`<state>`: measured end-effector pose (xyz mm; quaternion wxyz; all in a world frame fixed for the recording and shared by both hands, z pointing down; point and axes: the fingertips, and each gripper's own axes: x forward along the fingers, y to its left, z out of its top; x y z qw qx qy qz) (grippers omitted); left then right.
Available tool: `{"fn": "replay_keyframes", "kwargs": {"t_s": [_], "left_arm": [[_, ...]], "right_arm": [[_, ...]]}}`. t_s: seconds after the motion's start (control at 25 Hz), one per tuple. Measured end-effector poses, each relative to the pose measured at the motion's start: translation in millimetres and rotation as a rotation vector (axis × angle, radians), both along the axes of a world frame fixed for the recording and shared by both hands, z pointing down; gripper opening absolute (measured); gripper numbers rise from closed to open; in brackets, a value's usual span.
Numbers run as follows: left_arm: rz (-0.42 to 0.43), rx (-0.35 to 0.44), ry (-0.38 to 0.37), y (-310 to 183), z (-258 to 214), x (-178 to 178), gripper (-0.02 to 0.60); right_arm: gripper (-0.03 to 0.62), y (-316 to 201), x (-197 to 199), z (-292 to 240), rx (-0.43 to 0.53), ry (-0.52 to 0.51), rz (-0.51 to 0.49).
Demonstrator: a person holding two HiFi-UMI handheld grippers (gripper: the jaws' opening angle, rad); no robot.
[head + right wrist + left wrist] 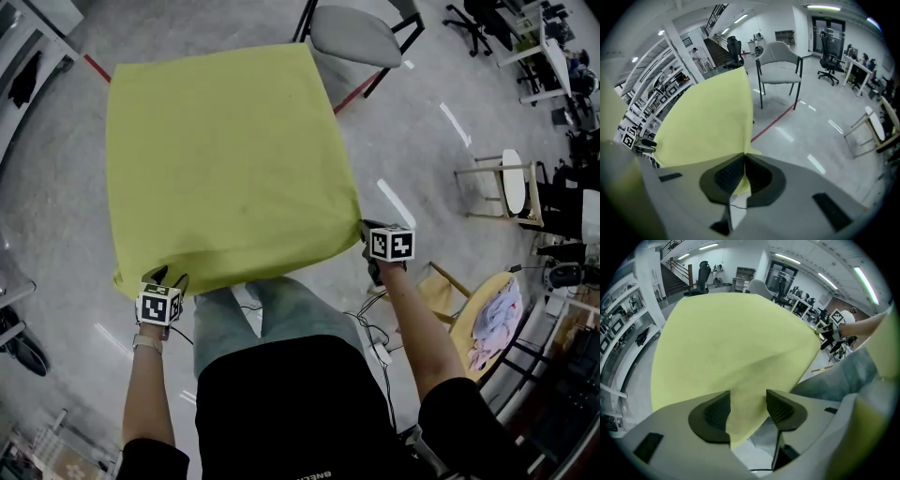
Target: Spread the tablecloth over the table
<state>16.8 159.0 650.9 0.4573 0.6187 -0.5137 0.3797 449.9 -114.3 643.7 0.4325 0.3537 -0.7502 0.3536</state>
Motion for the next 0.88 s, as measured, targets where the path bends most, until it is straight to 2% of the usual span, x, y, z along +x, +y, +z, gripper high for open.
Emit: {"fn": "replay_keyframes", "kwargs": {"t_s": [0.28, 0.52, 0.76, 0.88], "left_arm": [[0.09, 0.016, 0.087, -22, -1, 57, 0.239], [0.12, 0.022, 0.156, -38, -4, 99, 0.239], [0.177, 0.02, 0.15, -41, -2, 119, 0.239], [0.167, 0.021, 0.167, -43, -2, 122, 0.239]], "right_arm": [[0.015, -19, 64, 4, 0.0, 0.073, 0.127], [0.017, -34, 109, 4, 0.005, 0.13, 0.213], [0.053, -51, 138, 0, 0.037, 0.083, 0.378], [0.072, -55, 135, 0, 0.036, 0.063, 0.381]]}}
